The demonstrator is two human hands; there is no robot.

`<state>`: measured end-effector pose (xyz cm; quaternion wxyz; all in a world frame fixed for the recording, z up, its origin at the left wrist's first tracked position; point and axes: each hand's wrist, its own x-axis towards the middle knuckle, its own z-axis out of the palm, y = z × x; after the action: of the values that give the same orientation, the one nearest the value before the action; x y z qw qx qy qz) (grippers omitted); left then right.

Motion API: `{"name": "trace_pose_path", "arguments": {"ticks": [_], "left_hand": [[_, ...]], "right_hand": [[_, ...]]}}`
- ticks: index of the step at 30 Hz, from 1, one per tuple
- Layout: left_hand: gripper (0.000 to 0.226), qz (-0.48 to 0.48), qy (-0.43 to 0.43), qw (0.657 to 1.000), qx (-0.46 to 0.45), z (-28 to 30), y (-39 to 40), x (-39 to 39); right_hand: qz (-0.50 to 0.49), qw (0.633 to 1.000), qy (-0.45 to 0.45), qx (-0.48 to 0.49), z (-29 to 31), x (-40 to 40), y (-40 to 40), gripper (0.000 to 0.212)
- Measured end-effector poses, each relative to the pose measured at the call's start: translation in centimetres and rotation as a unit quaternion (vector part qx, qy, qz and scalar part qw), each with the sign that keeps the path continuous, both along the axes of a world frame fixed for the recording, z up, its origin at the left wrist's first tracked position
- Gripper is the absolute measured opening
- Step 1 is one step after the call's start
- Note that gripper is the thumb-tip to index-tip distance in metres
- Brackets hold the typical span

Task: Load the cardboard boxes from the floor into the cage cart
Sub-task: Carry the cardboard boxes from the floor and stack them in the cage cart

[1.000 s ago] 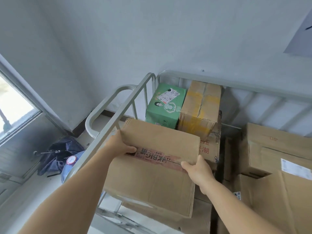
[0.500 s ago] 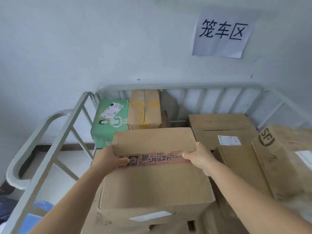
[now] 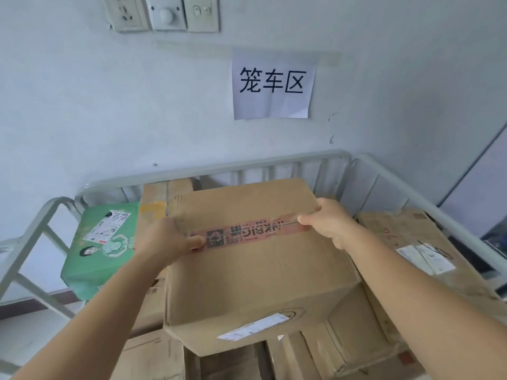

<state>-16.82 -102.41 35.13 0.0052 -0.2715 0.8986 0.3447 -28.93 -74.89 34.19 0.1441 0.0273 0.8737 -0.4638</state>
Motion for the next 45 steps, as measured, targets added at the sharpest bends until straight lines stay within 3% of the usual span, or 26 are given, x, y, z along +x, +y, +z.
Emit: {"name": "trace_pose_path", "arguments": {"ticks": [8,14,19,28,35,45], "left_hand": [[0.027,0.026,0.036,0.999,0.016,1.6,5.2,-6.6],[0.061,0.064,0.081,0.994,0.038,-0.4,6.7,-12.7],[0.056,0.081,0.082,0.993,0.017,-2.7,7.4,-17.3],[0.083,0.089,0.039,0.995,0.032,-9.6,7.7,-23.1],[0.073,0.05,0.005,0.999,-0.01,-12.1,7.3,-27.3],[0.075,0.023,-0.025,0.999,0.001,-12.6,6.8,-27.3]], "right_hand": [[0.015,0.999,0.036,-0.017,2.0,-8.5,4.5,0.029],[0.031,0.996,0.066,-0.041,1.3,-14.7,5.4,0.033],[0.036,0.996,0.071,-0.039,-1.2,-19.6,5.6,0.042],[0.051,0.998,0.009,0.031,-7.7,-25.9,5.0,0.076],[0.044,0.995,-0.018,0.088,-11.7,-29.2,4.7,0.071],[0.083,0.977,-0.023,0.194,-10.8,-28.7,4.6,0.071]]}}
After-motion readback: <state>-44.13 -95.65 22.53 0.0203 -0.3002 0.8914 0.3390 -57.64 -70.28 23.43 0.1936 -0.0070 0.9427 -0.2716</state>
